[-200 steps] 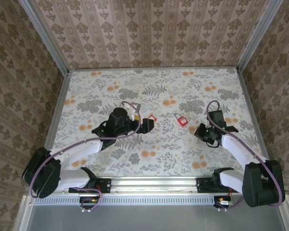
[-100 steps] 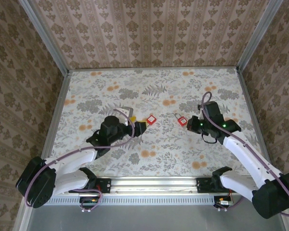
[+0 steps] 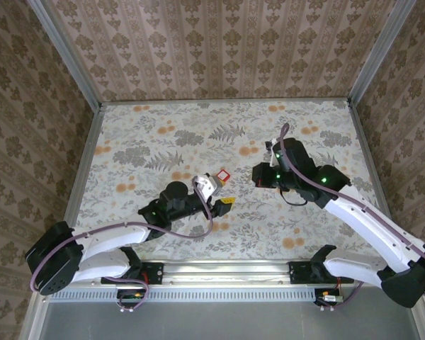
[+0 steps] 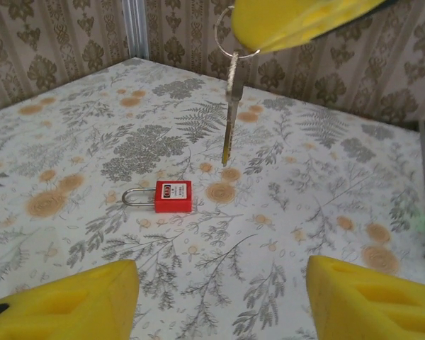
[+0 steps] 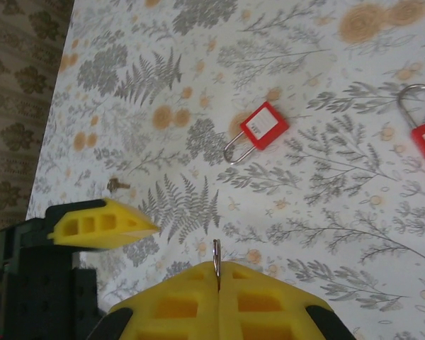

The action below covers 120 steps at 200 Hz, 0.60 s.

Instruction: Unlock with the key

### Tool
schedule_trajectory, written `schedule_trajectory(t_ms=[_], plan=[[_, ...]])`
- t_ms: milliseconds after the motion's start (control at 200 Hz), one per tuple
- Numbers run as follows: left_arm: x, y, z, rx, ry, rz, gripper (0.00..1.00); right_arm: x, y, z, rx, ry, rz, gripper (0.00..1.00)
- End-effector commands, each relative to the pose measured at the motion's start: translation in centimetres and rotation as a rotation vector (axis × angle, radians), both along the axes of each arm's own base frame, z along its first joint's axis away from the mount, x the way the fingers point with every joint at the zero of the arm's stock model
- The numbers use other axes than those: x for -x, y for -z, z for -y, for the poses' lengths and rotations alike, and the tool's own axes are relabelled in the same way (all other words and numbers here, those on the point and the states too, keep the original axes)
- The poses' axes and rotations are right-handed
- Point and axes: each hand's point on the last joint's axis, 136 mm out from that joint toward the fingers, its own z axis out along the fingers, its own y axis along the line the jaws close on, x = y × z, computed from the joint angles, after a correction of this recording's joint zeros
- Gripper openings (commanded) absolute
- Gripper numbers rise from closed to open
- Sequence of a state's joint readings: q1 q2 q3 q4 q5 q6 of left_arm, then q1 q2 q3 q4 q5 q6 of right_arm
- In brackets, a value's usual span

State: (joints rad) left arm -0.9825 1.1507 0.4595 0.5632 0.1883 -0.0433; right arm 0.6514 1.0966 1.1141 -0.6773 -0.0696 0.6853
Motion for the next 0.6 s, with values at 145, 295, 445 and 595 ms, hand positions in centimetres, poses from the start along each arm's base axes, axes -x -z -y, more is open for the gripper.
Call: schedule_trajectory(t_ms=[145, 295, 445, 595], plan=[[-0.1, -1.9, 1.0, -0.008, -0.006, 0.151, 0.54, 1.4, -1.4, -2.9, -0.050, -0.027, 0.012, 0.06], [0.5, -1.0, 1.9, 0.009, 0.015, 0.112, 0.50, 2.1, -1.1, -4.2, -0.055, -0.049, 0.008, 0.06], [1.1, -0.9, 2.2, 0.036, 0.020, 0.107, 0.47, 2.5, -0.8, -4.4, -0.052, -0.045, 0.010, 0.06], [1.0, -1.3, 2.2, 0.044, 0.008, 0.118, 0.41, 2.7, -1.0, -4.6, -0.059, -0.051, 0.011, 0.06]])
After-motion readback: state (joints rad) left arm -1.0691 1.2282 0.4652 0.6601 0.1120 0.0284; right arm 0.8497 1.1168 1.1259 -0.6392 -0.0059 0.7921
